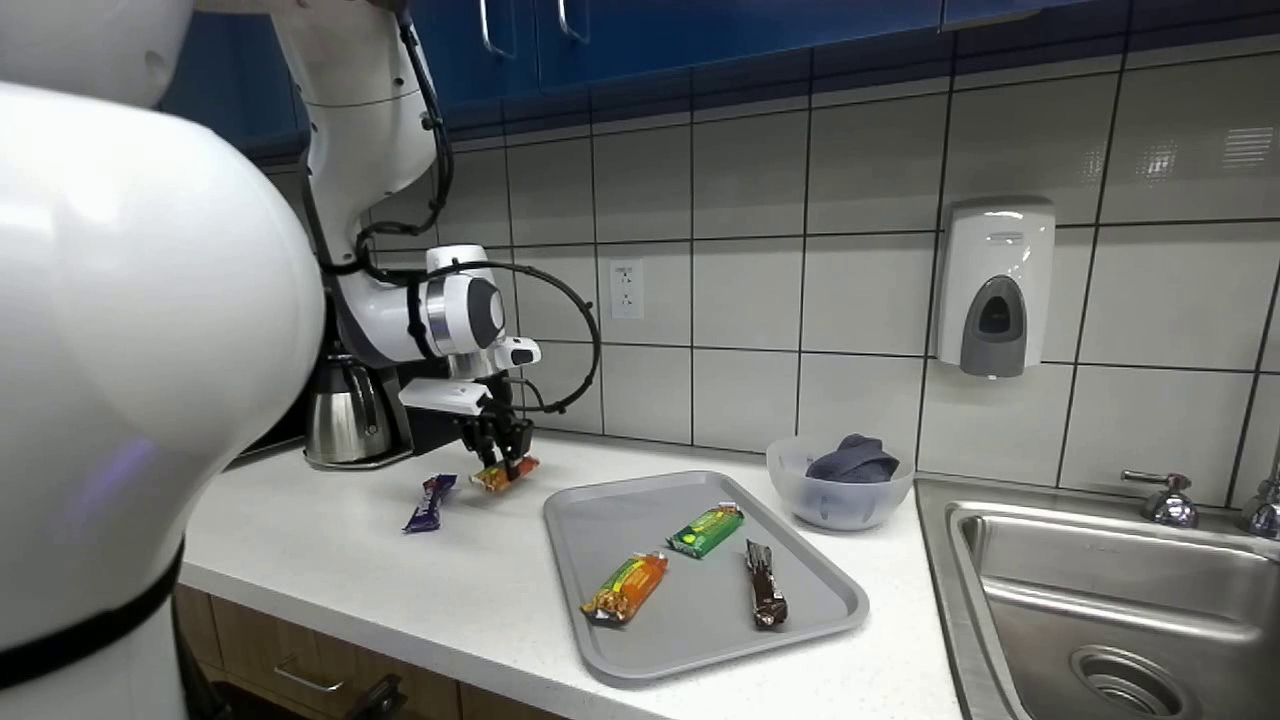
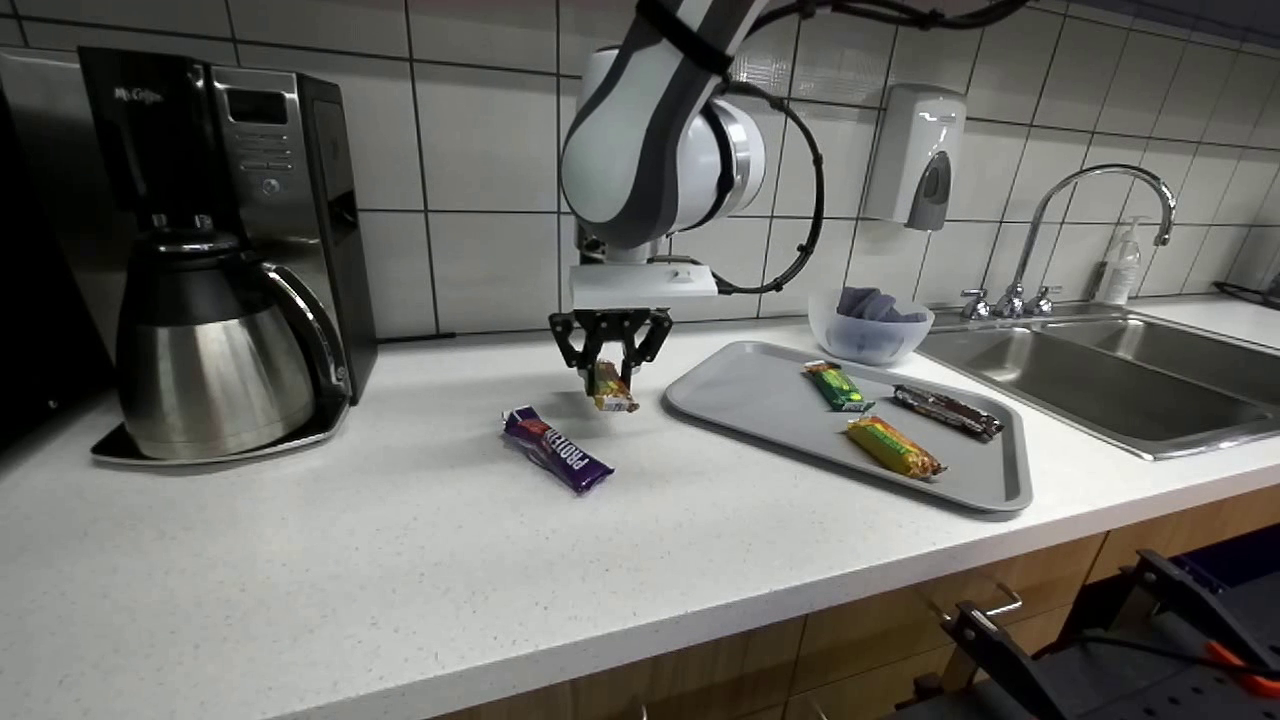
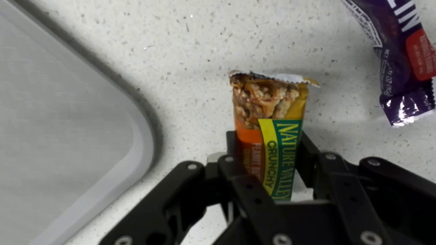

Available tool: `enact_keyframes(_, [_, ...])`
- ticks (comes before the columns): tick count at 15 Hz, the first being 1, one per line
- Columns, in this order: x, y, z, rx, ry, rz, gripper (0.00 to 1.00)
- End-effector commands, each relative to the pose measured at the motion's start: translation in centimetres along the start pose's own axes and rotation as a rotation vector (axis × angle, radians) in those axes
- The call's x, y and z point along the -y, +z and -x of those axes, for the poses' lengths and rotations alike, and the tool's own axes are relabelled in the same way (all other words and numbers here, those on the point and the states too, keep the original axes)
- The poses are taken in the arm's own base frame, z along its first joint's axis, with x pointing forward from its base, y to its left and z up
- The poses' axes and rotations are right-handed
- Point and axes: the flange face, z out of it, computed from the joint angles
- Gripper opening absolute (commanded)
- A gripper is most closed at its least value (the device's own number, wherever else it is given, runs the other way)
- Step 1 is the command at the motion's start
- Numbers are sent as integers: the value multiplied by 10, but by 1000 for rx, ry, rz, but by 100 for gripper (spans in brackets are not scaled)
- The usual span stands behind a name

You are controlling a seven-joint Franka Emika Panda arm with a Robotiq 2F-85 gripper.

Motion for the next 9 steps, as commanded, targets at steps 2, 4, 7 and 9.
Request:
enact_keyframes(2, [6, 6, -4, 17, 8, 22, 17])
enact_keyframes(4, [7, 8, -5, 18, 5, 23, 17])
enact_keyframes(7, [7, 12, -6, 20, 4, 25, 17])
enact_keyframes(9, [8, 14, -5, 24, 2, 28, 17])
